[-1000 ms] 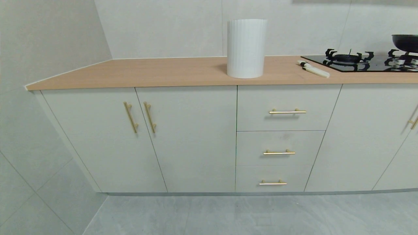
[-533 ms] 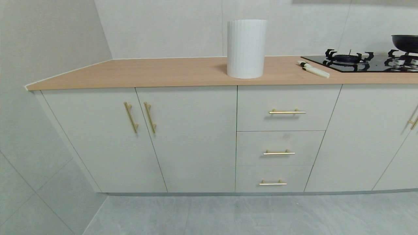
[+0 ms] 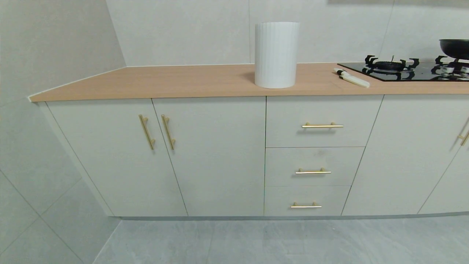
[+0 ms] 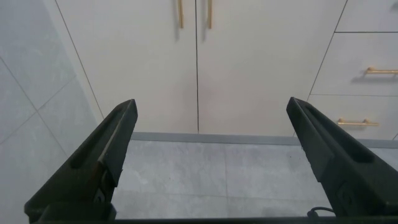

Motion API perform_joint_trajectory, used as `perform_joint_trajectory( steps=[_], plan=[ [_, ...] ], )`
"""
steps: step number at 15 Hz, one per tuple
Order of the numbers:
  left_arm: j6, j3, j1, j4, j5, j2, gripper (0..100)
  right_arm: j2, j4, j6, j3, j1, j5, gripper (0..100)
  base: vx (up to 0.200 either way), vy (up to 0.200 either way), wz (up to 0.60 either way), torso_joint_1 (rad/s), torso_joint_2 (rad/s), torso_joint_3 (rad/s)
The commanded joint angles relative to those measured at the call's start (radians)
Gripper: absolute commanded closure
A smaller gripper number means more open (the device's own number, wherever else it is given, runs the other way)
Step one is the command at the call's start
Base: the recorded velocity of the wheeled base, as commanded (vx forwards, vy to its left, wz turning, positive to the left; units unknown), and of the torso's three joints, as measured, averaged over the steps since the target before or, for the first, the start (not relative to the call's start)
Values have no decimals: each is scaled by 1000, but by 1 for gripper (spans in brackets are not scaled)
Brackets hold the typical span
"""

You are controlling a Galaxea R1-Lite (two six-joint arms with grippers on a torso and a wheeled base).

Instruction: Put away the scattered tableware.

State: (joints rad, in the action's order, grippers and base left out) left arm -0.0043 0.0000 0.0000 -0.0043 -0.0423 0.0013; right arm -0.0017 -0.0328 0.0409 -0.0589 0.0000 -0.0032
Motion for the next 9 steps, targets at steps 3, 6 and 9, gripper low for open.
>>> perform_joint_trajectory(
  steps=[3,6,9],
  plan=[
    [0,0,0,0,-1,0,0,2,-9,-3,59,0,8,0,0,0,0,0,0,0],
    [0,0,0,0,-1,0,0,2,1,-7,59,0,-15,0,0,0,0,0,0,0],
    [1,0,0,0,-1,0,0,6,36,-6,59,0,-32,0,0,0,0,0,0,0]
  ],
)
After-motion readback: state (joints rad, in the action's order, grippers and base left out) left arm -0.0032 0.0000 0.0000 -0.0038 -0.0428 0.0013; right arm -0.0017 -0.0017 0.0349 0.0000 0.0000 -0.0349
